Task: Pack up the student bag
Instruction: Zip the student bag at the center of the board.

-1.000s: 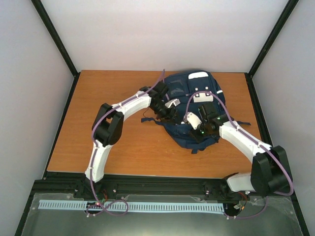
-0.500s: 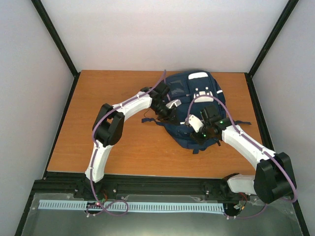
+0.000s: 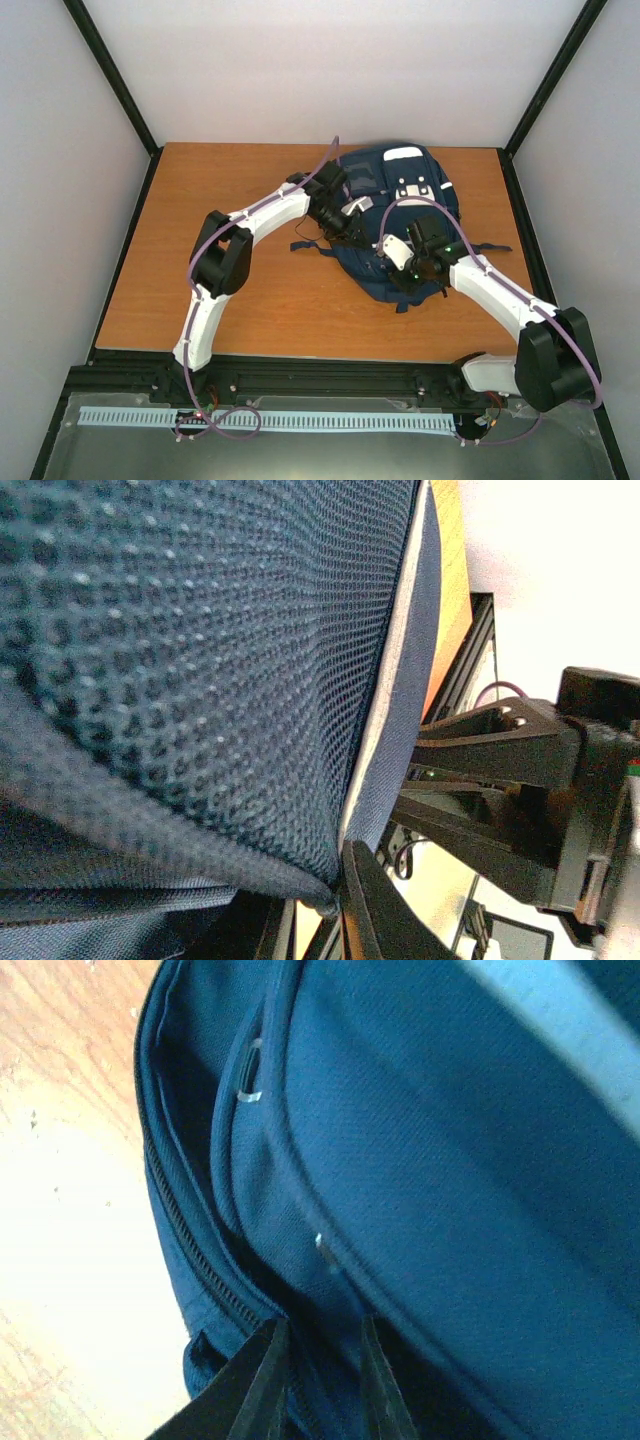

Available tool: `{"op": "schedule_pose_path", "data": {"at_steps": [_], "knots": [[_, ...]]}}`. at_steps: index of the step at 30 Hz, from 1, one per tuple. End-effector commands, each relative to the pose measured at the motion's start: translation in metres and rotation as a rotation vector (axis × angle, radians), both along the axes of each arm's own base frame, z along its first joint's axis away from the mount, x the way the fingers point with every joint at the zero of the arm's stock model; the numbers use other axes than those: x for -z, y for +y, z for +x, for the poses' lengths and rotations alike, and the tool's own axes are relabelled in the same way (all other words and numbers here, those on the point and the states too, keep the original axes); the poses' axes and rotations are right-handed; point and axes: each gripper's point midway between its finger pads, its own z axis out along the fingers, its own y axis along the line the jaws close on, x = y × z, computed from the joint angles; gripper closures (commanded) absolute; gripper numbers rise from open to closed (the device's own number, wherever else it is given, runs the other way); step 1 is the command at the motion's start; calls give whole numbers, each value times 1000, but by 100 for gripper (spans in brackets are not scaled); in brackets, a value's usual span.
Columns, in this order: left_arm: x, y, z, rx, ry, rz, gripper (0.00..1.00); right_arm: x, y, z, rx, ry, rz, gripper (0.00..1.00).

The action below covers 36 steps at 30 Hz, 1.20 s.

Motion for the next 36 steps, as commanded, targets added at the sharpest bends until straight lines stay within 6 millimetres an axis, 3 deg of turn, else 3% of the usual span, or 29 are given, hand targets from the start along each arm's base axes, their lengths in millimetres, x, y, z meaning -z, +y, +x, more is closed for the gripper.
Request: {"op": "schedule_pose_path", "data": {"at_steps": [1,8,18,22,27,31,36], "knots": [[-32,-18,-4,68,-38,-126,99,-25,4,22,0,-88,-6,80],[-31,-19,-3,73,-40,-128,99,-37,6,21,22,-73,26,78],[-41,-23,-6,96,-26,-178,99,-10,7,16,21,-31,25,73],[-47,-23,-9,110,-27,-200,99,-8,4,33,91,-83,27,80],[-47,-22,-11,116,-28,-202,99,-7,0,50,138,-132,3,80],[-46,-21,-10,116,-34,-193,99,-7,4,46,110,-114,13,97],[-37,-16,-8,108,-53,-150,99,-13,-3,26,37,-59,-22,97]]}}
